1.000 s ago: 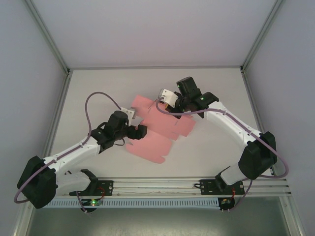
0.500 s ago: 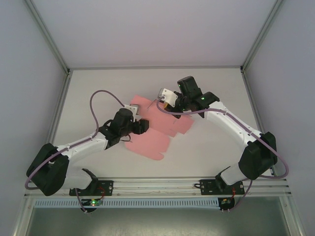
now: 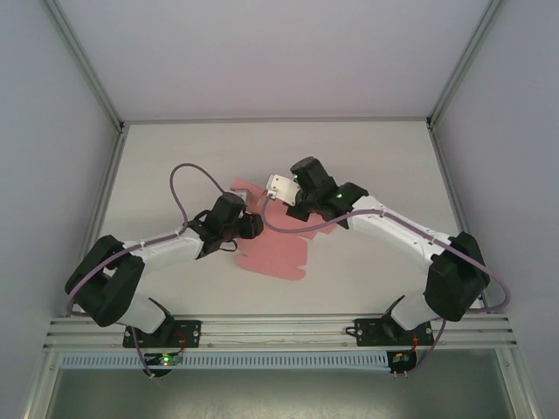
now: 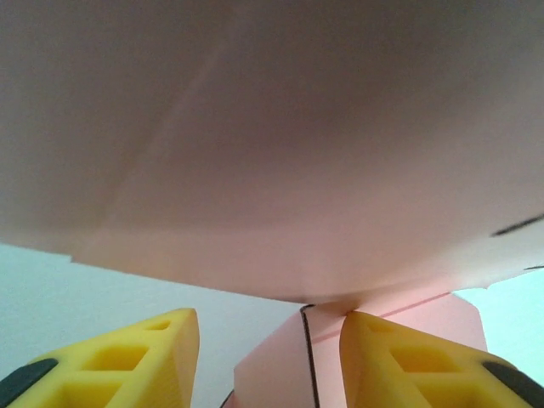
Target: Assemble paper box
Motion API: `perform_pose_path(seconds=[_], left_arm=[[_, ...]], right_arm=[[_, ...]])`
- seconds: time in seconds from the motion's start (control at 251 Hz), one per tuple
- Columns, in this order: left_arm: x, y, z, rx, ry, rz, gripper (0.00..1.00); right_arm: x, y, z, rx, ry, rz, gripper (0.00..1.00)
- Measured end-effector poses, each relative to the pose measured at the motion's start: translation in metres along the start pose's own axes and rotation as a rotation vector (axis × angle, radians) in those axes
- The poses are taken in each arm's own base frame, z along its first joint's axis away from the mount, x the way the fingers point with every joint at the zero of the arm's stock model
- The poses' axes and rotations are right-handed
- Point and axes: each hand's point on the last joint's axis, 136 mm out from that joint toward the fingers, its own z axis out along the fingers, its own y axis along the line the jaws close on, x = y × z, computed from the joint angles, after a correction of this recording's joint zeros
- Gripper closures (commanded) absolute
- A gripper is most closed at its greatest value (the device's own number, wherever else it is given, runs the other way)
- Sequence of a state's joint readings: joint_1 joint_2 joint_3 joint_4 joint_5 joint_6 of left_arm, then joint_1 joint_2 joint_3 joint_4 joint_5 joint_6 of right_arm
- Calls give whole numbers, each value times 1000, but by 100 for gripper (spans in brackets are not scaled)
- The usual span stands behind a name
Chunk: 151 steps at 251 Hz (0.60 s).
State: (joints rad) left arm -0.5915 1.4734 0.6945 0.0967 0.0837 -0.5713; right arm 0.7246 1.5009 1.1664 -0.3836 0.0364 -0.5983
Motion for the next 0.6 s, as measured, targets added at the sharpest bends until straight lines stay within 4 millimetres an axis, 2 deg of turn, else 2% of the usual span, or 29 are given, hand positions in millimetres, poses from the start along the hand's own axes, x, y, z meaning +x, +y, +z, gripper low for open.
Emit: perform_pose_path(seconds=[0.227, 0.311, 0.419, 0.603], left_arm=[[4, 6, 19, -21, 25, -77, 67], [-1, 13, 23, -57, 10, -123, 66], [-3, 19, 27, -73, 2, -174, 66], [-4, 20, 28, -68, 2, -195, 63]], right_arm=[[9, 3, 15, 22, 20, 21, 100], [18, 17, 22, -15, 53, 15, 100], [15, 32, 21, -47, 52, 7, 100], [15, 35, 22, -49, 48, 21, 100]])
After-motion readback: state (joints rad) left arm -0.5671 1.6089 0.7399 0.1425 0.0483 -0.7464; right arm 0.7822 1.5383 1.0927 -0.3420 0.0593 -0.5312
